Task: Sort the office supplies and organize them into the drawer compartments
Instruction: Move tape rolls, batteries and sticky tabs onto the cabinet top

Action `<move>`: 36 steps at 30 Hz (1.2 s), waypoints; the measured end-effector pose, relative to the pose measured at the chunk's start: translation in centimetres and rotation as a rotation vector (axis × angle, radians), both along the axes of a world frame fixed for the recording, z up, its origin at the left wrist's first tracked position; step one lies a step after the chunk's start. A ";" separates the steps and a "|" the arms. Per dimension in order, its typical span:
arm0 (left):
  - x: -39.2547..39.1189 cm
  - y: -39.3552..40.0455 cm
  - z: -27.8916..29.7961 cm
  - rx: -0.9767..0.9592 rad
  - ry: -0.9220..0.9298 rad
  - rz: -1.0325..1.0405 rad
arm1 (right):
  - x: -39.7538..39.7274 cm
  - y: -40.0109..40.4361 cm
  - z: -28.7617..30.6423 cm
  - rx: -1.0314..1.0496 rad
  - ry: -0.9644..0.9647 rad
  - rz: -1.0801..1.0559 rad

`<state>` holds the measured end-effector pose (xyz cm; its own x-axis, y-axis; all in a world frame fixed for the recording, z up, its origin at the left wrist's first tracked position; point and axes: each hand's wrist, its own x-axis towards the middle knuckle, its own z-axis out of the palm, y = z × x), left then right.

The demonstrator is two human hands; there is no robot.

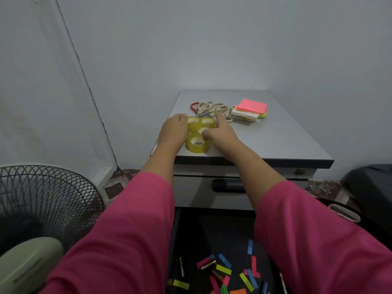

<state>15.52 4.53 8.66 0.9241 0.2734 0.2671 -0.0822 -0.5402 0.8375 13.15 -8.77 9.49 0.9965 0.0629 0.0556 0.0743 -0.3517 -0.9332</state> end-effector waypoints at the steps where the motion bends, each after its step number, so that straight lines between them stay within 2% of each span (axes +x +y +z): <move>1: 0.0 0.0 0.0 -0.001 0.002 -0.001 | 0.0 0.0 -0.1 -0.007 -0.002 0.004; 10: 0.1 0.1 0.0 0.014 -0.002 0.006 | 0.0 0.0 -0.1 0.031 -0.037 -0.023; 16: -0.8 -0.1 0.1 -0.005 -0.066 0.035 | -0.5 -0.2 -0.2 0.183 -0.096 -0.068; 19: -2.4 -0.8 0.1 -0.068 -0.190 0.006 | -1.2 -0.4 -0.7 0.307 -0.218 -0.149; 21: -3.9 -1.4 -0.4 -0.115 -0.308 -0.040 | -2.2 -0.4 -1.0 0.314 -0.309 -0.204; 23: -5.8 -2.1 -1.5 -0.139 -0.439 -0.044 | -4.1 -0.6 -1.6 0.228 -0.471 -0.231; 26: -8.8 -2.7 -4.2 -0.023 -0.657 0.078 | -7.2 -1.9 -4.2 -0.007 -0.822 -0.195; 28: -10.8 -3.0 -6.7 0.035 -0.725 0.140 | -9.2 -3.2 -6.6 -0.091 -0.876 -0.177; 30: -12.8 -3.5 -9.6 0.040 -0.622 0.142 | -11.5 -4.4 -9.3 -0.112 -0.769 -0.162; 32: -14.7 -3.7 -12.8 0.116 -0.381 0.084 | -13.6 -5.5 -12.2 -0.146 -0.560 -0.114; 36: -17.0 -3.2 -17.9 0.487 0.369 -0.228 | -15.7 -8.0 -18.5 -0.457 0.006 -0.030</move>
<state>-1.43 1.29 -9.26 0.9993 -0.0126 -0.0350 0.0064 -0.8680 0.4965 -2.52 -16.77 -8.99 0.9985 0.0506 0.0229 0.0526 -0.7293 -0.6822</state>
